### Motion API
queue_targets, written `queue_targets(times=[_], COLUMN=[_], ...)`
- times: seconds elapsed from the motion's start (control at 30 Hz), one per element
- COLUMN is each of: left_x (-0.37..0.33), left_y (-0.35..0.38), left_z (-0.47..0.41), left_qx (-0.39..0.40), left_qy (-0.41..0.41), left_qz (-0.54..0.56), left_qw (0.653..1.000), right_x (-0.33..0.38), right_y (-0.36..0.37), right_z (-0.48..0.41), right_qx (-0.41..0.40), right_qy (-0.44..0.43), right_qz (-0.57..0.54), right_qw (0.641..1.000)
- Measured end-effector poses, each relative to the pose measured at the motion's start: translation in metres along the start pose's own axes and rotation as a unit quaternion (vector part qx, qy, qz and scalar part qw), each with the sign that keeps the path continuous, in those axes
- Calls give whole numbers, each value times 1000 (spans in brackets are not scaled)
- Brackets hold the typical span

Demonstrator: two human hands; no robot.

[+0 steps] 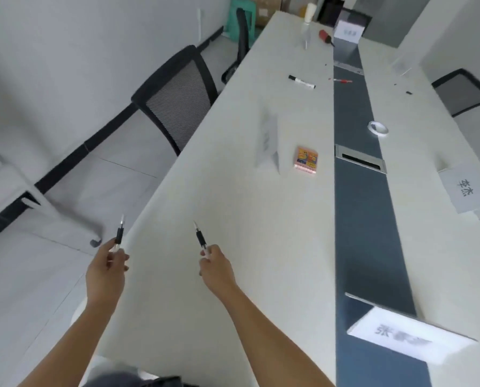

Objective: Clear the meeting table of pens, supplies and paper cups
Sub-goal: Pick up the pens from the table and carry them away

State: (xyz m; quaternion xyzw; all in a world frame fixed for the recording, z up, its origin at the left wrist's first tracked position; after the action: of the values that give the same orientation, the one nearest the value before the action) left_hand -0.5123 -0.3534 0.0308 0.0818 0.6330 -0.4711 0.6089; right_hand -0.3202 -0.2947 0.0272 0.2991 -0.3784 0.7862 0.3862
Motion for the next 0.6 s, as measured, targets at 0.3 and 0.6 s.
queue_targets(times=[0.3, 0.6], left_x=[109, 219], left_y=[-176, -386], left_z=[-47, -63], left_qx=[-106, -257], left_qy=[-129, -213], left_qz=[99, 120], left_qw=[981, 935], right_x=[51, 122], right_y=[190, 350], right_z=[47, 47], right_qx=[103, 152], right_qy=[-59, -75], right_qz=[7, 1], right_qw=[993, 985])
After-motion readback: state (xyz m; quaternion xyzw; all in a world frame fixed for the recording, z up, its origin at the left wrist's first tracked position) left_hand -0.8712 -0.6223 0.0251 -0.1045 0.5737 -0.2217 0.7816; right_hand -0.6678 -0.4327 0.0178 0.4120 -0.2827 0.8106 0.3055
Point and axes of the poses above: each hand's wrist, its own z-axis away from the middle knuckle, its own y-axis out of the palm, x = y × z, the point moved 4 cm from there along -z, towards the middle knuckle, and after that the axes turned 6 degrees about -z, right-handed, at the moved point
